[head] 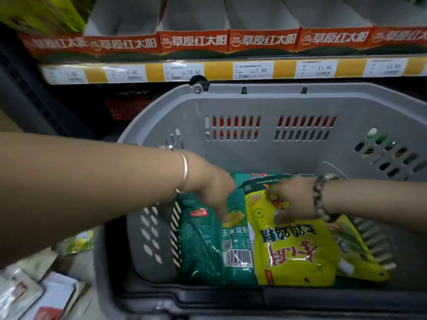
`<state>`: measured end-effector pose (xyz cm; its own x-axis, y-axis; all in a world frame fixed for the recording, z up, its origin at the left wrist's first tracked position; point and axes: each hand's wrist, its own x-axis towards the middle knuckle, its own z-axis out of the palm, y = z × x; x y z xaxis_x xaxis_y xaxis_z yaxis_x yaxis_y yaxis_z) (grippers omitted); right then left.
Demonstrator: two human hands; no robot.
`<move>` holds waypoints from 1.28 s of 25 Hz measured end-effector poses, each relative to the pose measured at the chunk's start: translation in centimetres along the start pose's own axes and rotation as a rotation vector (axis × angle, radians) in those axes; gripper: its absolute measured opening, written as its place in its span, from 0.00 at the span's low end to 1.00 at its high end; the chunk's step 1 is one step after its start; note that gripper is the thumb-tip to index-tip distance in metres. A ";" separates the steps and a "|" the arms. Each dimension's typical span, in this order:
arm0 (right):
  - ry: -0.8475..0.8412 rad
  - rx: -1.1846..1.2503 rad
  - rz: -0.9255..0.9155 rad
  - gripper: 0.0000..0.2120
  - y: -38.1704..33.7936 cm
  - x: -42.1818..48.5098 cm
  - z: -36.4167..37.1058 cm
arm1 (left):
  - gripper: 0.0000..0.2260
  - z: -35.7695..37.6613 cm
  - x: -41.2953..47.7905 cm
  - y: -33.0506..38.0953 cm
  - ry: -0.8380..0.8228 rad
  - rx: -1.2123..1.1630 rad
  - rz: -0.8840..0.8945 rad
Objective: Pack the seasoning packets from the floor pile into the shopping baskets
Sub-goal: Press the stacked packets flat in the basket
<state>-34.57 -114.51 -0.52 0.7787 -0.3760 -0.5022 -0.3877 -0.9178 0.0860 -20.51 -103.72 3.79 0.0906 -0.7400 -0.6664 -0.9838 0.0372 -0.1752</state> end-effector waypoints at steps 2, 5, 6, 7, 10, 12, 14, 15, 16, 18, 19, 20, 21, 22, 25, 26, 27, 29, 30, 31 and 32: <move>0.174 0.071 0.027 0.31 -0.6 0.1 -2.8 | 0.31 -1.0 -2.4 -2.0 0.200 -0.126 -0.023; 0.450 0.197 -0.012 0.27 -3.2 0.0 -7.5 | 0.30 -0.1 -7.8 -5.4 0.546 -0.264 -0.087; 0.548 0.239 -0.050 0.26 -4.6 -0.1 -9.0 | 0.29 0.9 -9.7 -6.4 0.645 -0.290 -0.112; 0.631 0.287 -0.096 0.24 -6.2 -0.2 -10.5 | 0.29 2.0 -11.8 -7.3 0.730 -0.323 -0.137; 0.764 0.377 -0.259 0.22 -12.3 -0.6 -14.6 | 0.30 6.5 -17.7 -10.0 0.918 -0.429 -0.262; 0.792 0.351 -0.331 0.22 -16.6 -0.6 -16.6 | 0.29 10.2 -20.6 -11.9 0.959 -0.474 -0.365; 0.786 0.277 -0.382 0.22 -20.8 0.2 -17.8 | 0.26 14.2 -22.4 -13.8 0.960 -0.498 -0.456; 0.764 0.217 -0.393 0.22 -23.0 0.9 -18.2 | 0.25 16.4 -22.9 -14.8 0.968 -0.495 -0.496; 0.728 0.142 -0.393 0.22 -24.9 1.8 -18.4 | 0.25 18.4 -22.9 -15.7 0.979 -0.484 -0.539; 0.635 -0.028 -0.355 0.22 -28.3 3.8 -18.3 | 0.23 22.2 -22.4 -17.1 0.983 -0.472 -0.625; 0.590 -0.103 -0.329 0.21 -29.9 4.9 -18.1 | 0.22 23.8 -22.0 -17.6 0.975 -0.483 -0.659; 0.541 -0.160 -0.307 0.21 -31.6 6.1 -18.0 | 0.21 25.6 -21.6 -18.1 0.961 -0.502 -0.688; 0.499 -0.195 -0.287 0.20 -33.0 7.1 -17.8 | 0.21 27.1 -21.1 -18.5 0.941 -0.519 -0.712; 0.465 -0.210 -0.264 0.20 -34.3 7.9 -17.5 | 0.21 28.6 -20.5 -18.6 0.919 -0.528 -0.733; 0.405 -0.232 -0.228 0.18 -37.7 9.7 -15.7 | 0.22 32.3 -18.9 -18.6 0.876 -0.599 -0.785; 0.394 -0.238 -0.231 0.17 -38.4 10.2 -14.9 | 0.22 33.2 -18.4 -18.6 0.862 -0.634 -0.799; 0.381 -0.245 -0.238 0.16 -38.9 10.7 -13.9 | 0.21 34.0 -18.0 -18.7 0.846 -0.659 -0.813; 0.343 -0.247 -0.269 0.16 -39.8 11.6 -11.7 | 0.19 35.7 -17.7 -18.9 0.812 -0.691 -0.834; 0.320 -0.238 -0.286 0.16 -40.2 12.4 -10.5 | 0.19 36.7 -17.7 -19.2 0.797 -0.700 -0.843; 0.295 -0.220 -0.297 0.17 -40.7 13.4 -9.4 | 0.19 37.8 -18.0 -19.4 0.778 -0.704 -0.852; 0.262 -0.190 -0.303 0.18 -41.4 14.6 -8.2 | 0.19 39.0 -18.3 -19.6 0.751 -0.707 -0.865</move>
<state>-3.15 -83.07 -4.35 0.9516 -0.0835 -0.2956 -0.0443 -0.9896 0.1371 3.12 -64.76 -8.83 0.8364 -0.5447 0.0621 -0.5433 -0.8085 0.2262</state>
